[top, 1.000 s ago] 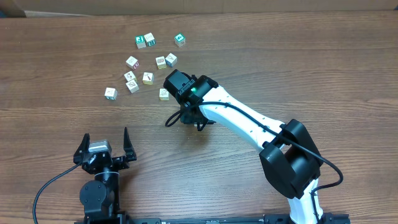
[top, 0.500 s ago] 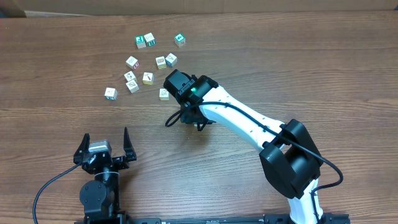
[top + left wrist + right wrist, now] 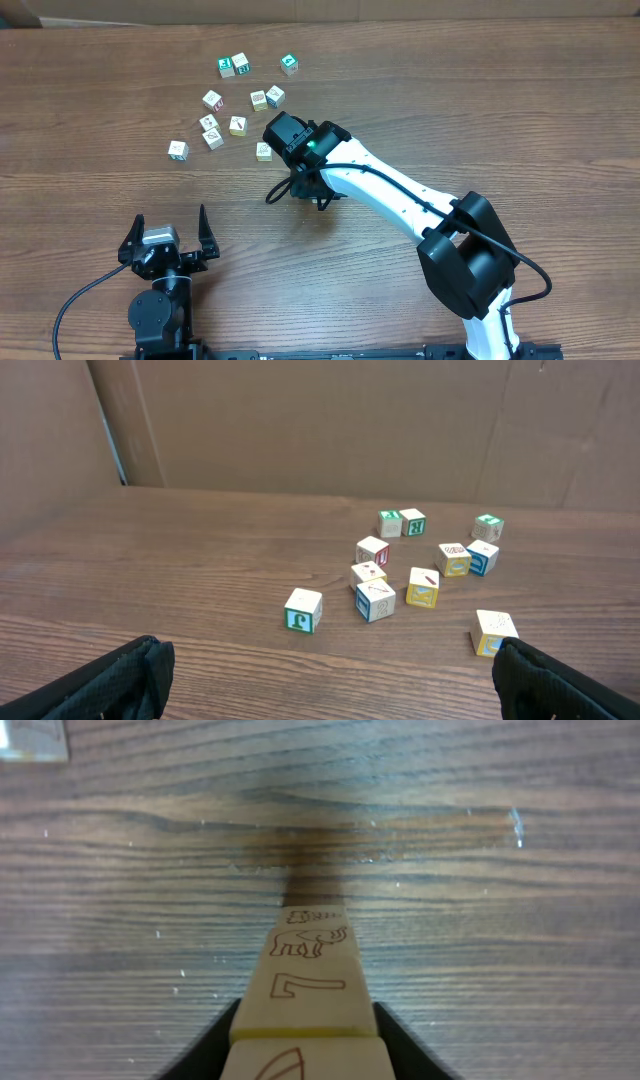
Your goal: Form a tower
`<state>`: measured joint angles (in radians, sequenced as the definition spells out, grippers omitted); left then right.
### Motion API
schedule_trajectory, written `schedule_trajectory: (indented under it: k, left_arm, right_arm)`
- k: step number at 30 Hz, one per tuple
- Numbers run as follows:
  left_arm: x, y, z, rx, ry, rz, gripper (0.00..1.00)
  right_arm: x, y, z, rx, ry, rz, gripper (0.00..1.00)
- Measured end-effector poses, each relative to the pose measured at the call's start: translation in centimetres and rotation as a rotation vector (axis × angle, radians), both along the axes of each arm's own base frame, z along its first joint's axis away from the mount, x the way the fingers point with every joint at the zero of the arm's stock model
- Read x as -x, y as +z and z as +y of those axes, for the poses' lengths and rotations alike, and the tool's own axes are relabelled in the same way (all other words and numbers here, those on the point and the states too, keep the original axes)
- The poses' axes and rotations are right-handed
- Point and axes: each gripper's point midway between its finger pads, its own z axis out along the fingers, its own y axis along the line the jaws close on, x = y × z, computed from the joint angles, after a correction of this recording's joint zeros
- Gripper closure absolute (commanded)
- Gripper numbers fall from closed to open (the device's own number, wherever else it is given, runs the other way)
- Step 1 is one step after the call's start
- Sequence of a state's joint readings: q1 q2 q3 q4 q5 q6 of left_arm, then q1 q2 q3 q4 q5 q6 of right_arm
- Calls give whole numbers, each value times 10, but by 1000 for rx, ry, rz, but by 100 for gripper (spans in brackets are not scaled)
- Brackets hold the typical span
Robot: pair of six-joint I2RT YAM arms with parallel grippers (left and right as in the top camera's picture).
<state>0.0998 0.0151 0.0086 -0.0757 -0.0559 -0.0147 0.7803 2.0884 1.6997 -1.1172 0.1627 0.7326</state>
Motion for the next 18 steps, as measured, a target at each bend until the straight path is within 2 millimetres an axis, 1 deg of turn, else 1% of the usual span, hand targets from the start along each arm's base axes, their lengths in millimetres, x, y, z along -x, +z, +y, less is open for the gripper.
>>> schedule_trajectory:
  k: [1,4,6,8,9,18]
  left_arm:
    - [0,0,0,0,0,0,0]
    - [0,0,0,0,0,0,1]
    - [0,0,0,0,0,0,1]
    - [0,0,0,0,0,0,0]
    - [0,0,0,0,0,0,0]
    - [0,0,0,0,0,0,1]
  right_arm:
    - [0,0,0,-1,-3,-1,55]
    - [0,0,0,0,0,-1,56]
    - [0,0,0,1,1,-1,60]
    - [0,0,0,1,1,-1,62]
    - [0,0,0,1,0,-1,65]
    - [0,0,-1,3,3,1,65]
